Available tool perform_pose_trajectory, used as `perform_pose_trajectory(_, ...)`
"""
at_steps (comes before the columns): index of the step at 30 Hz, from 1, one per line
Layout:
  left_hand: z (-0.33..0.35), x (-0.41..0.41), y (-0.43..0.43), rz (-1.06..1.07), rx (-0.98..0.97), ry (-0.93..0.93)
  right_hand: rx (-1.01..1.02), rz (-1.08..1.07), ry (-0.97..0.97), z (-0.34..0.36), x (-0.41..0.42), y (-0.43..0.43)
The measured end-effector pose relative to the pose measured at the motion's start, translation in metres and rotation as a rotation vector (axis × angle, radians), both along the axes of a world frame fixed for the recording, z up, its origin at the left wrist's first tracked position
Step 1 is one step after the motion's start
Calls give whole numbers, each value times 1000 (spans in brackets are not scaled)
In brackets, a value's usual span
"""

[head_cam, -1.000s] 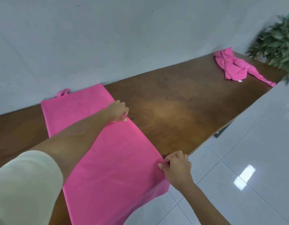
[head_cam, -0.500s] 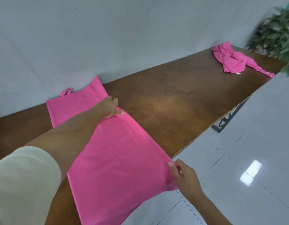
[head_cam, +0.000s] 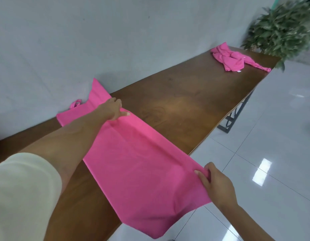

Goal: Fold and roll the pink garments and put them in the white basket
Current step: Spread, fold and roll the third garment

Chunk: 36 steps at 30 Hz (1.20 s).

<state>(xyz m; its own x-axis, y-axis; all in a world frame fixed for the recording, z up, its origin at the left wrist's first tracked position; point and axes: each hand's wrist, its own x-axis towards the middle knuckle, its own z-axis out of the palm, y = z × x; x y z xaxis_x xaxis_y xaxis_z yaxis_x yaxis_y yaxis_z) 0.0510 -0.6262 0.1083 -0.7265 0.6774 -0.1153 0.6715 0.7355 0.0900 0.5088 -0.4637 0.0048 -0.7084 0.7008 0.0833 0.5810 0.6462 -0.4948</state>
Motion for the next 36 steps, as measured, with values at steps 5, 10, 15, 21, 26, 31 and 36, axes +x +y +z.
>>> perform_pose_trajectory(5, 16, 7, -31, -23, 59, -9, 242, 41, -56, 19, 19, -24)
perform_pose_trajectory(10, 28, 15, -71, -43, 104, 3, 350, 29, -5, 39, 35, -62)
perform_pose_trajectory(15, 35, 17, -115, -59, 133, 29, 544, 84, 59, 49, 50, -116)
perform_pose_trajectory(21, 25, 25, -171, -53, 162, -6, 645, 196, 79, 38, 62, -185)
perform_pose_trajectory(26, -9, 41, -219, -37, 214, -181, 584, 235, 55, 5, 70, -230)
perform_pose_trajectory(31, -44, 53, -241, 5, -30, -63, 428, 289, -164, -19, 79, -253)
perform_pose_trajectory(36, -58, 110, -212, -36, 41, -2, 373, 309, -180, -26, 83, -253)
